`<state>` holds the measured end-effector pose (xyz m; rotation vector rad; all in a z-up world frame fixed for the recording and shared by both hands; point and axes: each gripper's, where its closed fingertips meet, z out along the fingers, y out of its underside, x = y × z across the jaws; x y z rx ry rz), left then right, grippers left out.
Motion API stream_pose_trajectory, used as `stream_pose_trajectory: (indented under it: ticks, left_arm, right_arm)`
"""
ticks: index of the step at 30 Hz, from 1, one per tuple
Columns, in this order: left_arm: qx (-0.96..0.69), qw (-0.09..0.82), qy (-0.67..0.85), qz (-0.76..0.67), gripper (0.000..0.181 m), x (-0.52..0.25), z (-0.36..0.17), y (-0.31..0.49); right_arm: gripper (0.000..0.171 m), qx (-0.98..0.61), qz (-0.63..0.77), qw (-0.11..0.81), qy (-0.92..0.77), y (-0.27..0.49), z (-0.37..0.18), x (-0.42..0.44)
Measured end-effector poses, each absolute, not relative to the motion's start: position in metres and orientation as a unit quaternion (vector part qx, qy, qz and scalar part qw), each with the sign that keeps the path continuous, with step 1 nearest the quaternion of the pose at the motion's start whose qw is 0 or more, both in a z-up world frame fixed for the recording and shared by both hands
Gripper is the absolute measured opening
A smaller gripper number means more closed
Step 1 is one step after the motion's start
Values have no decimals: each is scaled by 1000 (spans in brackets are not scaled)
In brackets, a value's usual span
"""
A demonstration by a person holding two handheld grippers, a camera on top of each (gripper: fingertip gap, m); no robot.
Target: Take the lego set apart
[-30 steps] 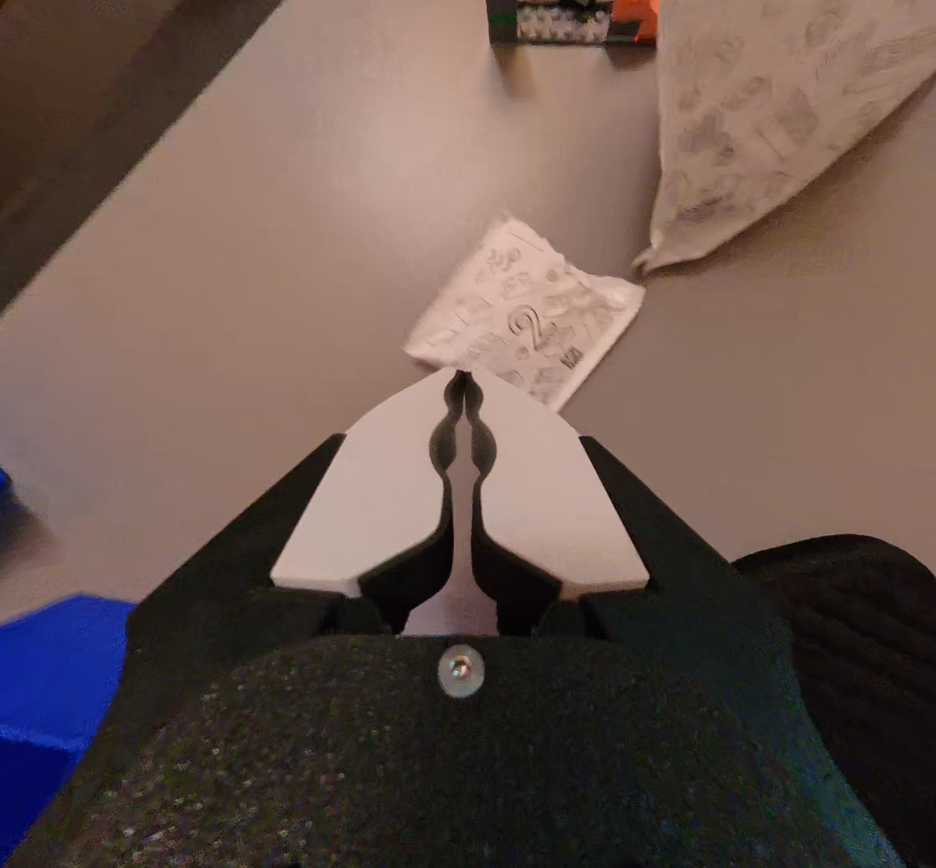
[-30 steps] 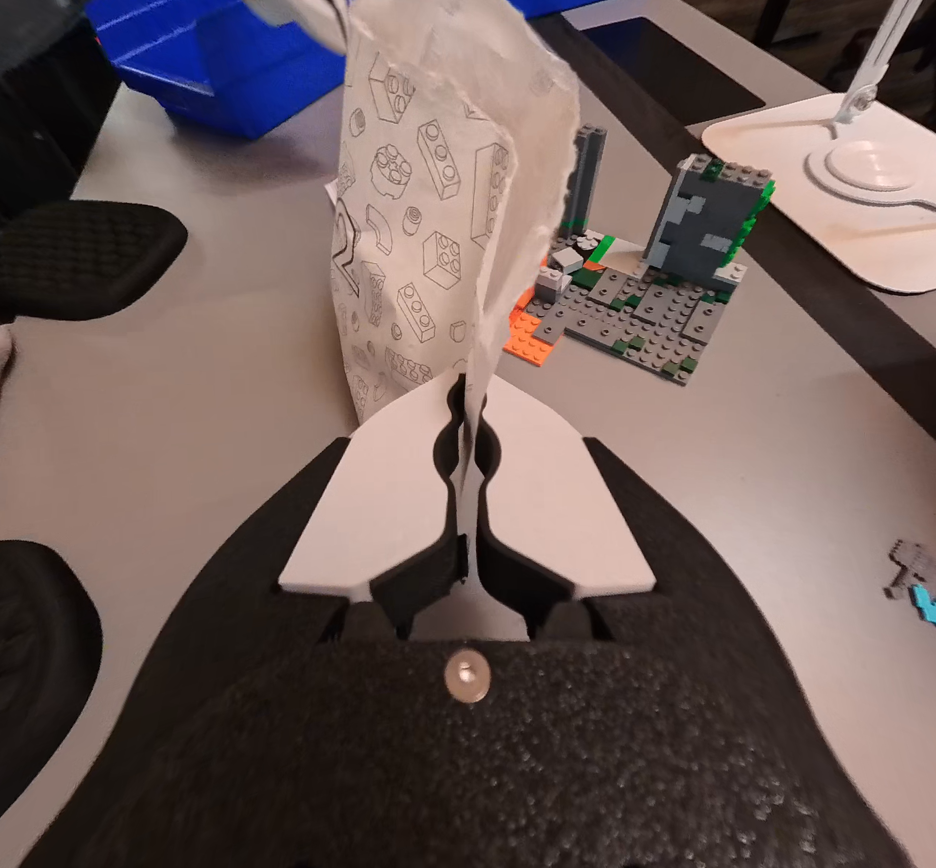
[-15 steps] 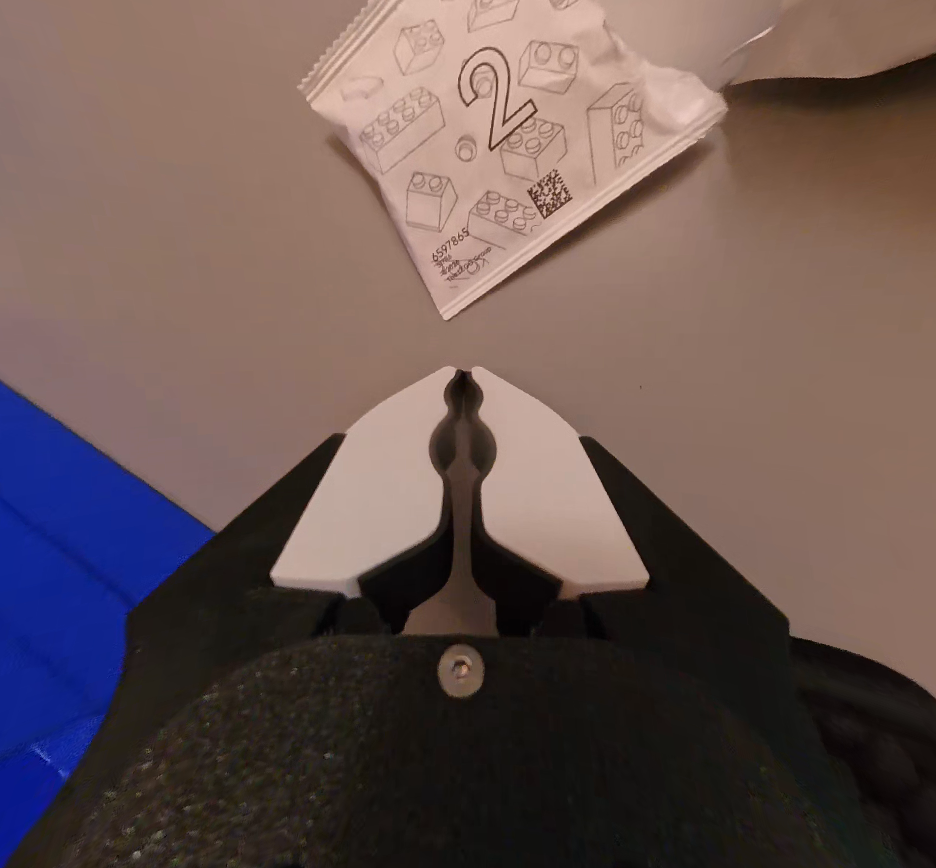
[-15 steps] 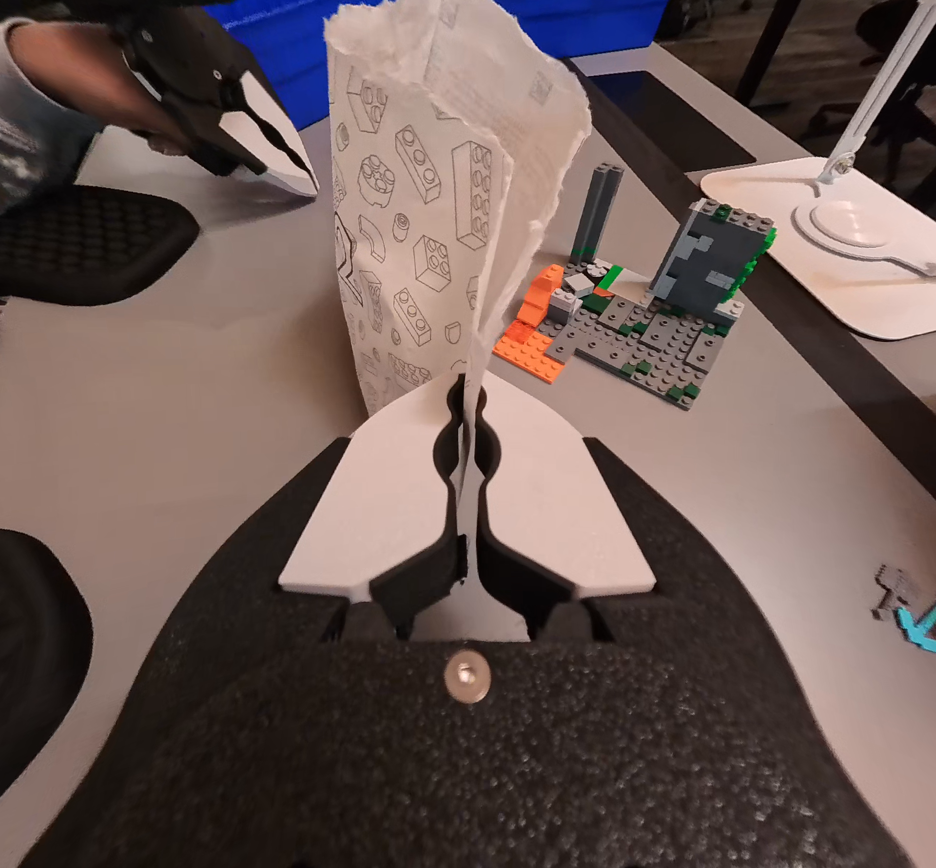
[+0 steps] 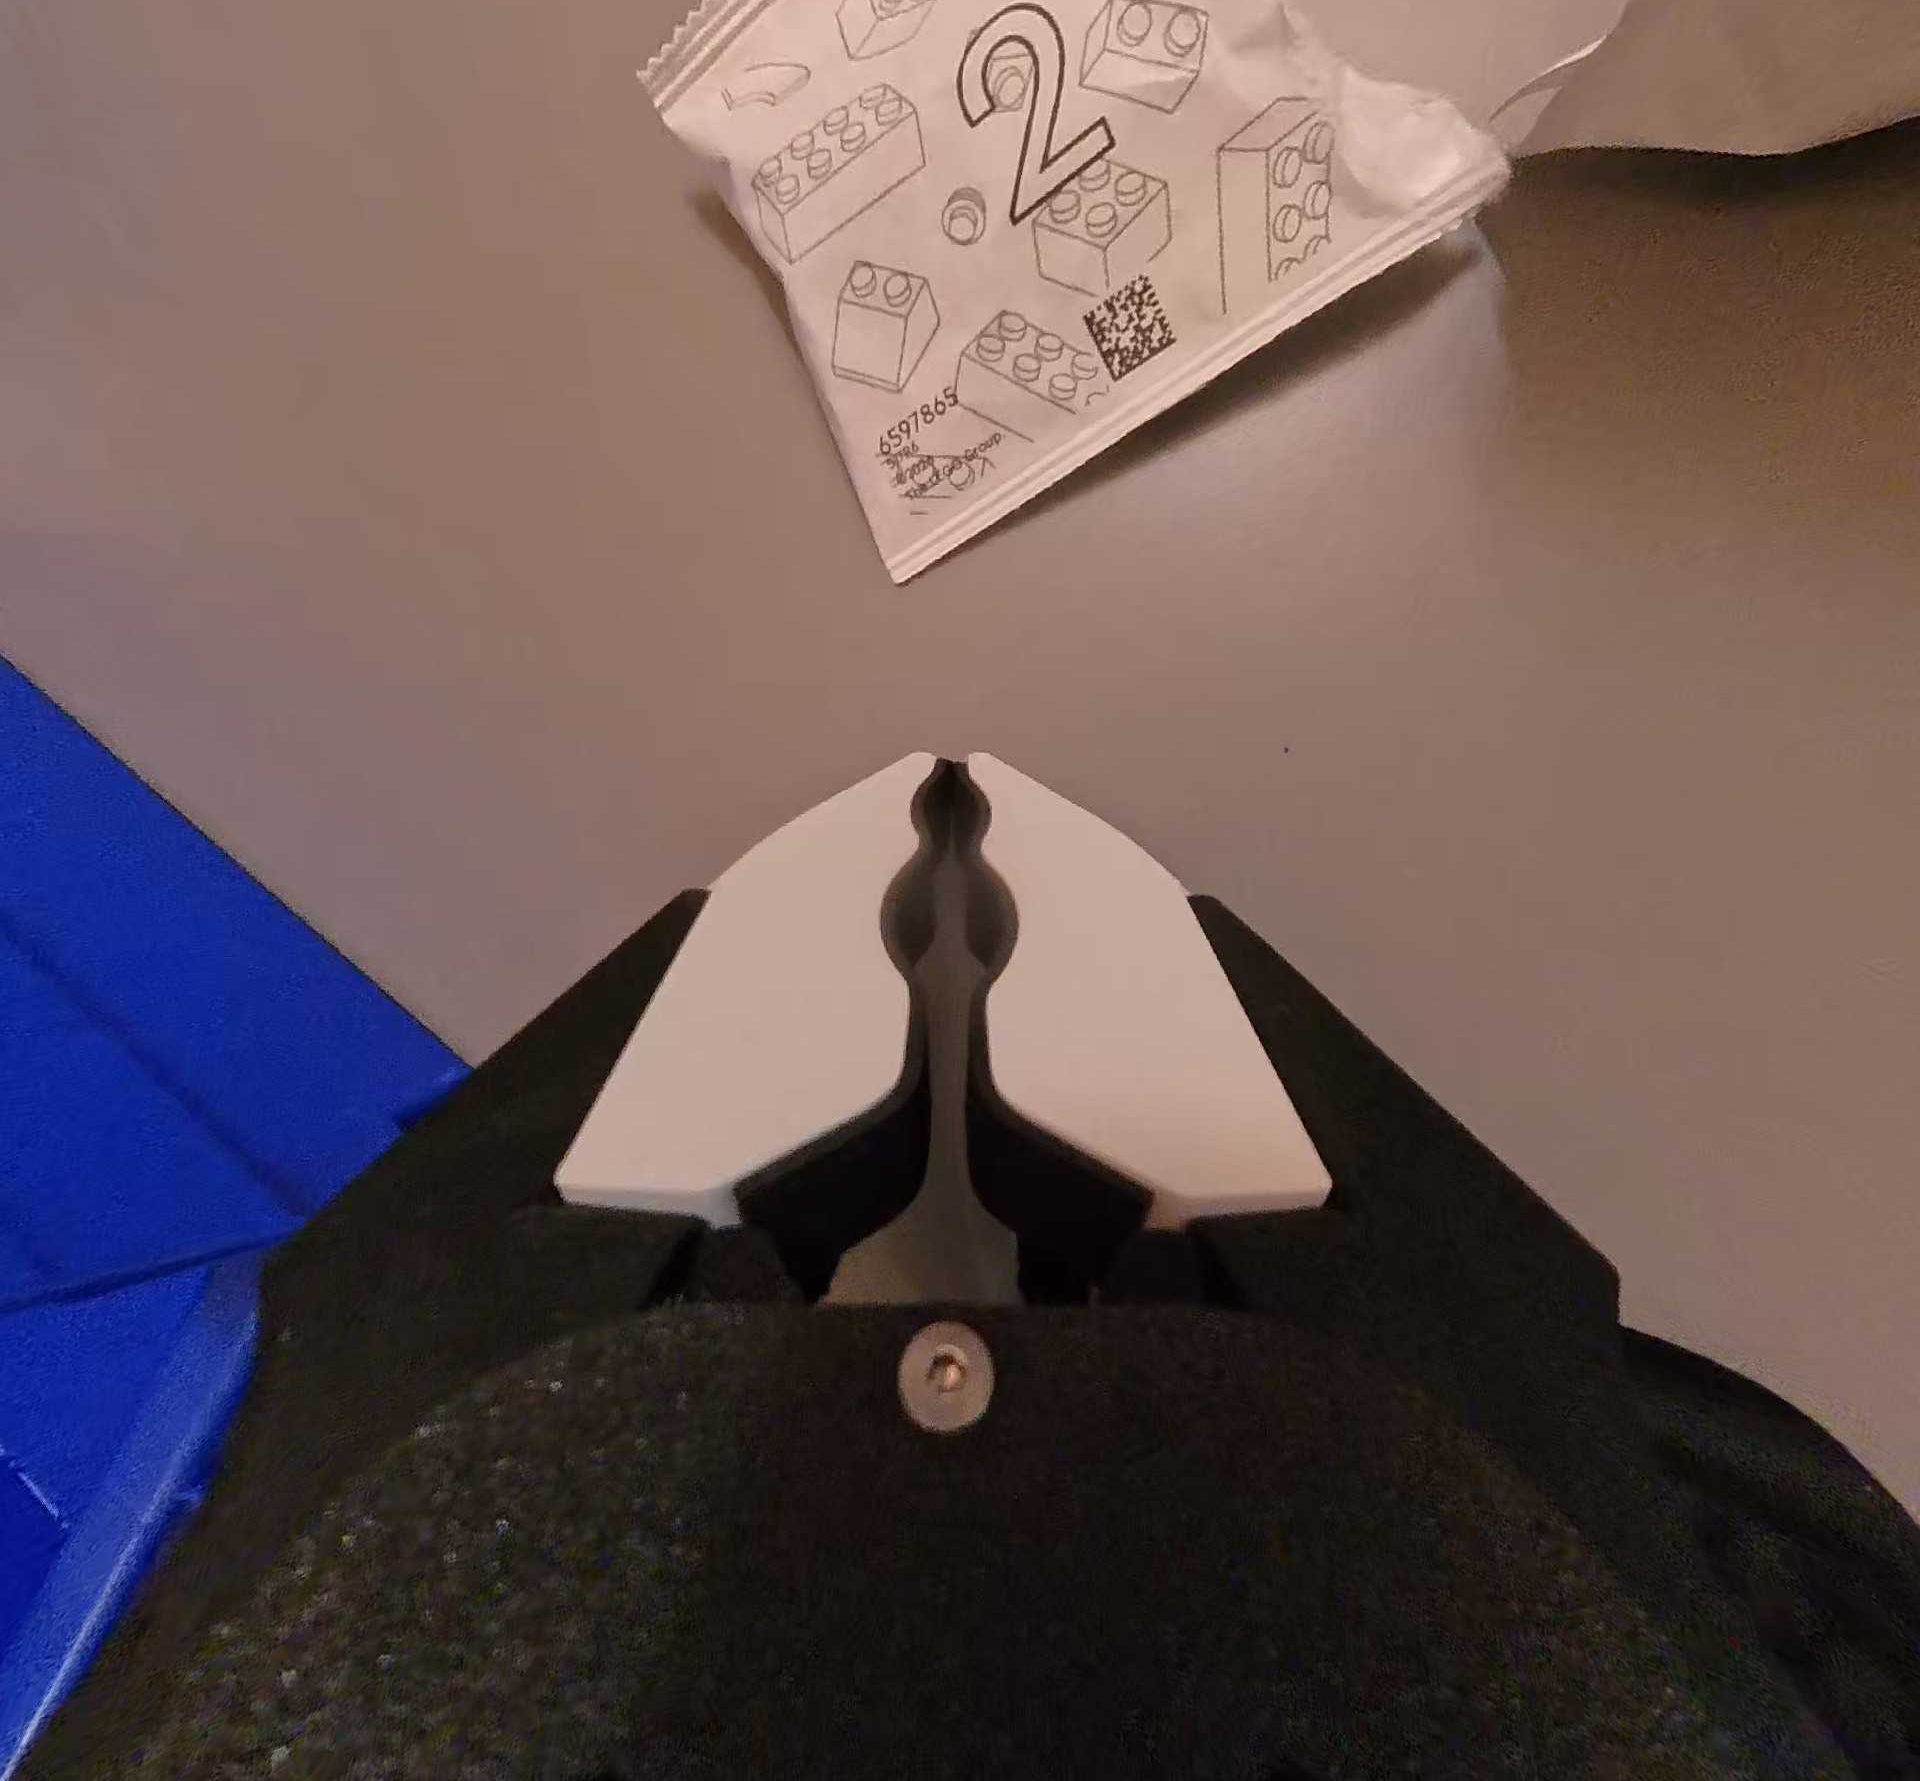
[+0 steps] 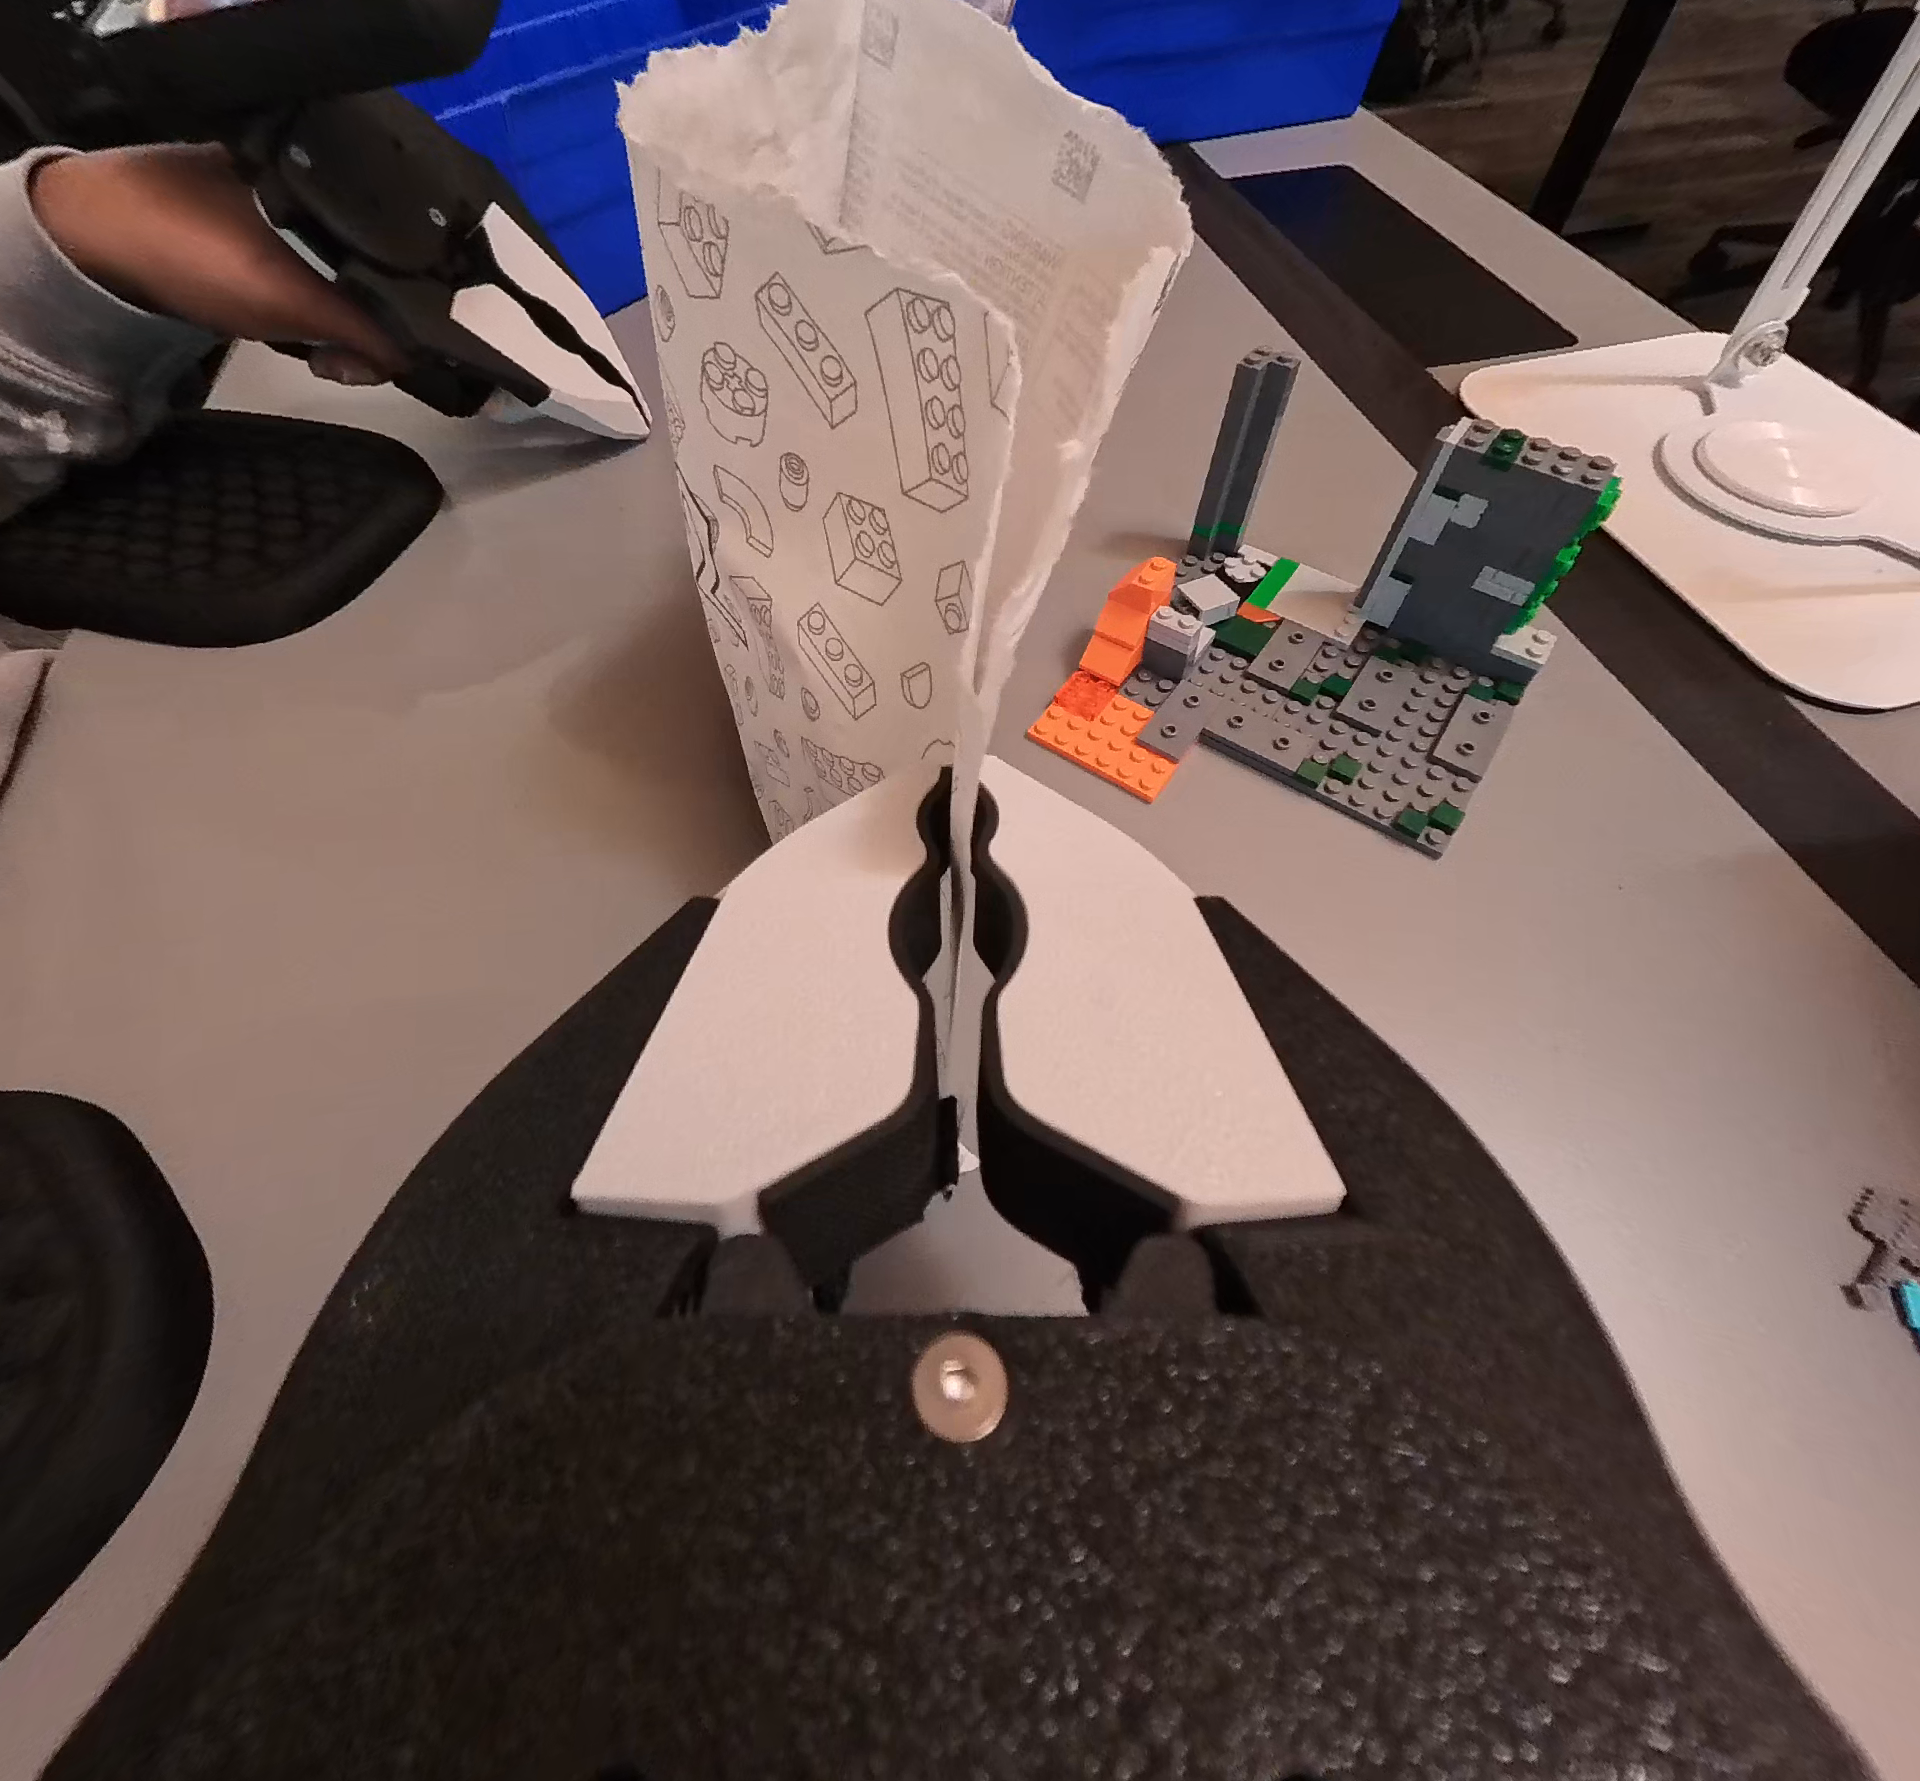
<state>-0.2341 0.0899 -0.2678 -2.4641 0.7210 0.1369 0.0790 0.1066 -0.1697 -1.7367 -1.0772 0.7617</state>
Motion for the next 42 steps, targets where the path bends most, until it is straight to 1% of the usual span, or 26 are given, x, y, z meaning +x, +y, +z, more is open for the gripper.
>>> stream_pose_trajectory:
  ticks: [5,14,22,37,42]
  left_arm:
    - [-906,301,290,61,0,-220,-256,87]
    - [-849,354,391,42,0,-127,-224,61]
    - [-809,370,457,29,0,-66,-218,43]
    - [-796,372,476,37,0,-49,-218,35]
    - [-799,383,461,43,0,-61,-212,42]
  right_arm:
    - [0,-708,307,464,-434,108,-170,79]
    - [0,-712,304,467,-427,111,-171,79]
    - [0,-713,304,463,-430,109,-171,76]
    - [0,-710,304,462,-435,108,-171,73]
    - [0,-711,305,462,-434,108,-171,73]
